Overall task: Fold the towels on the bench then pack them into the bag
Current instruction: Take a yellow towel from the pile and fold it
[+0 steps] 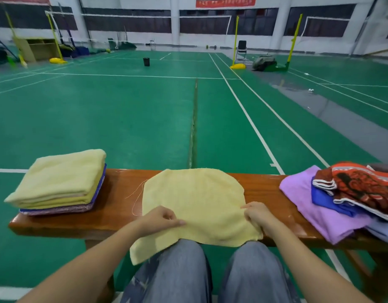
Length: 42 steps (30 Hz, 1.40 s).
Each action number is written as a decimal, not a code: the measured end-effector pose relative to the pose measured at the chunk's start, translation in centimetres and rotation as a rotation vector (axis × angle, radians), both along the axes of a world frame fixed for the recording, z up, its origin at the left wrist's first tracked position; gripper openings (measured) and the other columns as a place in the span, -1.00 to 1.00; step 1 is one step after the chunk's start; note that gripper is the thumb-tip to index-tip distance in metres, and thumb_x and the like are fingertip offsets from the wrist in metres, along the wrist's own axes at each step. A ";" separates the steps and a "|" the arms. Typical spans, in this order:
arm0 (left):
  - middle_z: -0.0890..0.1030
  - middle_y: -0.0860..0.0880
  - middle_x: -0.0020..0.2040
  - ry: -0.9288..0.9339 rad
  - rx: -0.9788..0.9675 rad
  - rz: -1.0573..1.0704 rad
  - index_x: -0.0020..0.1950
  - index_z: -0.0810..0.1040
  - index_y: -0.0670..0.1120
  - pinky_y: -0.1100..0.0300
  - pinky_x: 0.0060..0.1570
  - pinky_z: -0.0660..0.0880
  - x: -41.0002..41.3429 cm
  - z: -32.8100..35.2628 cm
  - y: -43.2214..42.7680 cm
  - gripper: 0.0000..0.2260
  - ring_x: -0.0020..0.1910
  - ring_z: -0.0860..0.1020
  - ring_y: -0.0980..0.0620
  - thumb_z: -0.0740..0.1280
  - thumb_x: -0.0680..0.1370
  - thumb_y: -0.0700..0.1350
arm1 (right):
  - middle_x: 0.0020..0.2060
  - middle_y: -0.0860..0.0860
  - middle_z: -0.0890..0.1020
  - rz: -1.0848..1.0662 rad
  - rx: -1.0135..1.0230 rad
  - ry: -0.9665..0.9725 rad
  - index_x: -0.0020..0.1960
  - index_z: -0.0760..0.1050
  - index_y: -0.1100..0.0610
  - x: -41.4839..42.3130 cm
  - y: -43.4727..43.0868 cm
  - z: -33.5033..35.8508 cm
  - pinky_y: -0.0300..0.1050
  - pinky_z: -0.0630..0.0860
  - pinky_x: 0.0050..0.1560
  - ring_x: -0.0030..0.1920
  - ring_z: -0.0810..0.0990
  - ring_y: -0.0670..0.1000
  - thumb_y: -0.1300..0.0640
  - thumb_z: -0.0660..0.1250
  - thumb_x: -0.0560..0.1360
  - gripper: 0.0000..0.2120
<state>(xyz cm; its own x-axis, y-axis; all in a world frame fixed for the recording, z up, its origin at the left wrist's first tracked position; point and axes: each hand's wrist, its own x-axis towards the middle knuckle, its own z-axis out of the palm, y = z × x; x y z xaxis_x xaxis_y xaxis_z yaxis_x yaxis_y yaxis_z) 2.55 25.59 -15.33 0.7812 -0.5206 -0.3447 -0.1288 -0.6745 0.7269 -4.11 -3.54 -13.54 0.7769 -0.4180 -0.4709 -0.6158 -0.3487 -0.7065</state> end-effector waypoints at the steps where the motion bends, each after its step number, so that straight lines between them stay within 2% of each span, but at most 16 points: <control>1: 0.50 -0.02 -0.29 -0.010 -0.026 0.057 -0.17 0.59 -0.16 0.21 -0.24 0.37 0.1 0.0 -0.3 -0.55 -0.29 0.44 0.06 0.37 0.40 0.26 | 0.02 0.09 0.52 0.023 -0.008 -0.035 0.13 0.48 0.22 0.0 -0.2 -0.3 -0.17 0.42 -0.19 -0.09 0.46 0.01 0.36 0.16 0.48 -0.73; 4: 0.58 -0.03 -0.27 -0.133 -0.127 0.249 -0.17 0.60 -0.12 0.18 -0.26 0.43 1.2 0.2 -0.5 -0.68 -0.30 0.49 0.05 0.38 0.46 0.15 | 0.13 0.06 0.47 0.053 -0.141 -0.080 0.17 0.45 0.08 0.3 -0.7 -0.7 -0.07 0.45 0.06 0.10 0.43 0.06 0.18 0.23 0.48 -0.74; 6: 0.61 0.02 -0.16 -0.256 -0.096 0.328 -0.14 0.59 -0.03 0.10 -0.15 0.48 2.1 0.3 -0.2 -0.77 -0.18 0.53 0.05 0.38 0.47 0.13 | 0.17 0.06 0.41 0.071 -0.261 -0.066 0.17 0.43 0.01 0.7 -1.1 -1.0 0.01 0.39 0.18 0.17 0.37 0.10 0.07 0.23 0.49 -0.75; 8: 0.57 0.05 -0.03 -0.353 -0.018 0.368 -0.01 0.58 0.02 0.08 -0.02 0.51 3.0 0.1 0.2 -0.82 -0.03 0.53 0.05 0.35 0.50 0.09 | 0.21 0.09 0.38 0.065 -0.287 -0.094 0.24 0.41 0.04 1.3 -1.3 -1.3 0.03 0.35 0.21 0.23 0.34 0.14 0.01 0.22 0.52 -0.69; 11: 0.49 -0.02 0.24 -0.430 0.077 0.451 0.25 0.50 0.02 0.01 0.23 0.41 4.4 -0.3 0.8 -0.69 0.25 0.42 -0.02 0.33 0.53 0.05 | 0.24 0.10 0.43 0.025 -0.285 -0.168 0.28 0.38 0.11 2.4 -1.4 -1.8 0.04 0.40 0.21 0.23 0.39 0.13 -0.04 0.20 0.56 -0.64; 13: 0.38 -0.05 0.38 -0.445 0.172 0.502 0.37 0.40 -0.01 -0.03 0.32 0.32 5.3 -0.5 1.0 -0.58 0.36 0.32 -0.06 0.31 0.54 0.06 | 0.22 0.09 0.48 0.012 -0.307 -0.196 0.28 0.39 0.13 3.3 -1.3 -2.1 0.05 0.42 0.21 0.21 0.41 0.12 -0.01 0.17 0.59 -0.66; 19: 0.22 -0.12 0.49 -0.328 0.299 0.655 0.50 0.19 -0.12 -0.08 0.41 0.19 8.7 -2.0 1.1 -0.40 0.47 0.18 -0.13 0.21 0.56 0.16 | 0.26 0.11 0.47 0.007 -0.492 -0.235 0.36 0.39 0.16 6.6 -1.0 -3.2 0.01 0.35 0.21 0.26 0.34 0.15 0.08 0.04 0.65 -0.65; 23: 0.28 -0.14 0.44 -0.343 0.322 0.644 0.47 0.26 -0.10 -0.08 0.38 0.21 10.9 -2.7 1.1 -0.46 0.42 0.22 -0.14 0.17 0.58 0.16 | 0.29 0.14 0.44 -0.025 -0.558 -0.240 0.39 0.36 0.14 9.5 -1.2 -3.6 0.01 0.33 0.23 0.26 0.37 0.19 0.07 0.06 0.64 -0.63; 26: 0.31 -0.14 0.37 -0.352 0.321 0.632 0.44 0.34 -0.03 -0.07 0.35 0.18 12.2 -2.7 0.8 -0.50 0.37 0.22 -0.16 0.19 0.56 0.17 | 0.30 0.16 0.42 -0.014 -0.559 -0.211 0.42 0.33 0.11 11.4 -1.1 -3.7 0.02 0.31 0.25 0.29 0.34 0.19 -0.02 0.09 0.62 -0.59; 30: 0.32 -0.12 0.32 -0.337 0.292 0.540 0.35 0.44 0.02 -0.03 0.35 0.14 13.4 -2.5 0.0 -0.58 0.32 0.23 -0.16 0.27 0.54 0.15 | 0.37 0.07 0.29 0.147 -0.616 -0.156 0.48 0.21 -0.03 13.4 -0.9 -3.7 0.01 0.23 0.29 0.32 0.26 0.15 -0.19 0.16 0.55 -0.46; 32: 0.34 -0.09 0.25 -0.308 0.219 0.493 0.24 0.51 0.00 -0.02 0.33 0.19 13.8 -2.7 -0.2 -0.66 0.29 0.24 -0.12 0.31 0.53 0.10 | 0.41 -0.02 0.22 0.256 -0.607 -0.136 0.45 0.25 -0.08 13.9 -0.4 -3.8 0.01 0.16 0.34 0.36 0.21 0.12 -0.22 0.21 0.52 -0.46; 34: 0.39 -0.04 0.15 -0.294 0.126 0.446 0.06 0.55 -0.04 0.00 0.27 0.25 13.9 -2.7 -0.3 -0.79 0.21 0.30 -0.06 0.36 0.50 0.04 | 0.38 -0.07 0.29 0.284 -0.563 -0.157 0.34 0.40 -0.04 14.2 0.2 -3.8 0.00 0.15 0.33 0.35 0.24 0.09 -0.16 0.27 0.51 -0.56; 36: 0.47 -0.02 -0.01 -0.272 -0.004 0.421 -0.09 0.51 -0.10 0.06 0.05 0.38 13.6 -2.3 -0.5 -0.87 0.04 0.40 -0.03 0.39 0.48 -0.07 | 0.15 -0.06 0.48 0.282 -0.468 -0.230 0.12 0.49 0.00 14.1 0.6 -3.4 -0.05 0.28 0.18 0.22 0.37 0.06 -0.01 0.34 0.50 -0.78; 37: 0.48 -0.03 -0.10 -0.238 -0.074 0.433 -0.13 0.48 -0.14 0.11 -0.09 0.39 13.3 -1.9 -0.8 -0.90 -0.07 0.43 -0.02 0.37 0.48 -0.14 | -0.03 -0.05 0.51 0.269 -0.360 -0.281 -0.02 0.46 0.01 13.9 0.7 -3.0 -0.08 0.33 0.00 0.08 0.43 0.06 0.10 0.34 0.49 -0.91; 39: 0.43 -0.04 -0.21 -0.171 -0.179 0.464 -0.17 0.39 -0.14 0.16 -0.25 0.32 12.9 -0.8 -1.0 -0.90 -0.18 0.39 -0.01 0.29 0.50 -0.22 | -0.26 -0.04 0.44 0.235 -0.142 -0.379 -0.20 0.32 0.03 13.4 0.7 -2.1 -0.11 0.27 -0.29 -0.20 0.39 0.03 0.26 0.28 0.47 -0.81; 42: 0.40 -0.08 -0.20 -0.133 -0.277 0.482 -0.18 0.33 -0.11 0.15 -0.24 0.30 12.6 0.8 -1.1 -0.86 -0.18 0.37 0.00 0.28 0.52 -0.24 | -0.26 0.00 0.42 0.191 -0.071 -0.435 -0.18 0.29 0.08 12.4 0.4 -0.4 -0.14 0.25 -0.34 -0.27 0.34 -0.02 0.28 0.27 0.50 -0.81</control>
<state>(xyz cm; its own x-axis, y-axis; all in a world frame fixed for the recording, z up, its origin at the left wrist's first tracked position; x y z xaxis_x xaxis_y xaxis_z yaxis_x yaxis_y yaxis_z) 15.10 24.51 -14.51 0.9799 -0.1521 -0.1289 0.0438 -0.4665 0.8835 8.30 -3.13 -13.95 0.9615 -0.2682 -0.0604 -0.1886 -0.4837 -0.8547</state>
